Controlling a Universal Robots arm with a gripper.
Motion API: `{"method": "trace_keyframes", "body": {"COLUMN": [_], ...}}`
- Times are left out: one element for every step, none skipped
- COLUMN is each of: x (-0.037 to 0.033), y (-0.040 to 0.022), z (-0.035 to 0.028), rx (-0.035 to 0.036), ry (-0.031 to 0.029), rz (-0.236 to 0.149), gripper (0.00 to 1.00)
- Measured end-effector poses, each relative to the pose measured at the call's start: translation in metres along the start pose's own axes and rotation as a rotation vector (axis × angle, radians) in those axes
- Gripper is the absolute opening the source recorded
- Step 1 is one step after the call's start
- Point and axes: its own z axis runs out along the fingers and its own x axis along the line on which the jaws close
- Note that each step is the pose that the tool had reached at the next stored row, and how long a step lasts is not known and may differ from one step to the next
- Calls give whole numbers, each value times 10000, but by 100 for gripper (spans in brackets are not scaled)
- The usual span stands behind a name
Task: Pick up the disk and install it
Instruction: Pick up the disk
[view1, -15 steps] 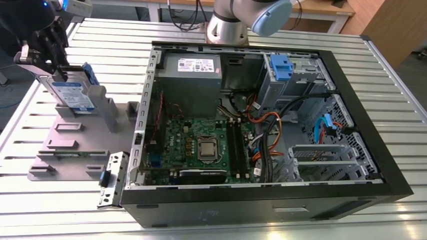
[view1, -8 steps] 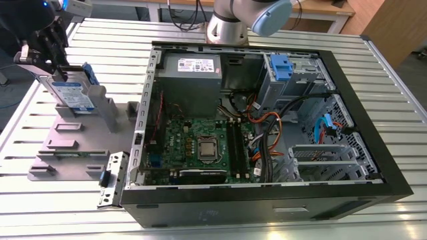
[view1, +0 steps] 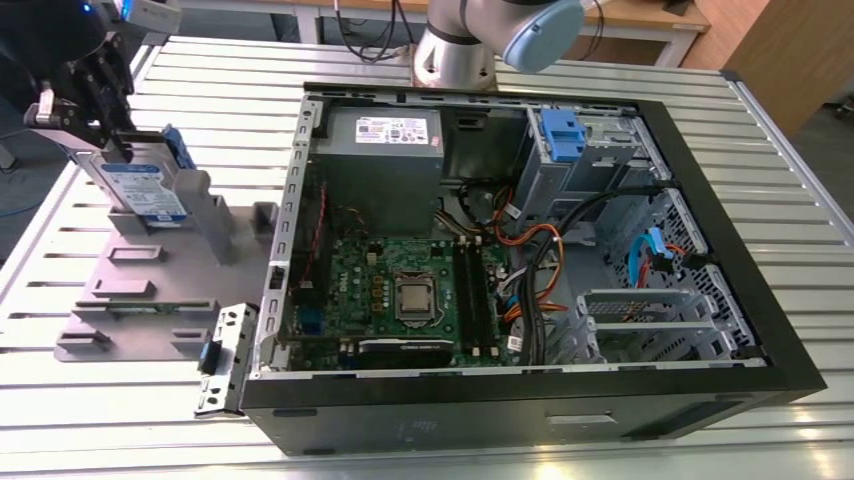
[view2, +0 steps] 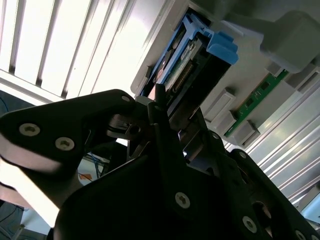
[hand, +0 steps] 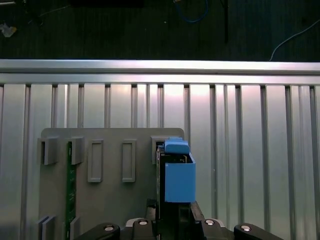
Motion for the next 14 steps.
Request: {"method": "trace_keyframes", "body": {"x": [0,0,1,1,1,0,0,0,0,0,0,0,0,0], "y": [7,15,20,21,21,19,13,4,-3,-4,-4,-6,-7,-7], "z": [1,1,1,2,2,2,1,1,1,2,2,1,1,1], "rx": [0,0,0,1,1,2,0,1,2,2,2,0,1,1], "ry": [0,0,0,0,0,-1,0,0,0,0,-1,0,0,0], "rz": [-1,0,0,-1,-2,-1,-1,0,0,0,1,0,-1,0], "gripper": [35,35,35,35,35,35,35,35,35,35,35,35,35,35]}}
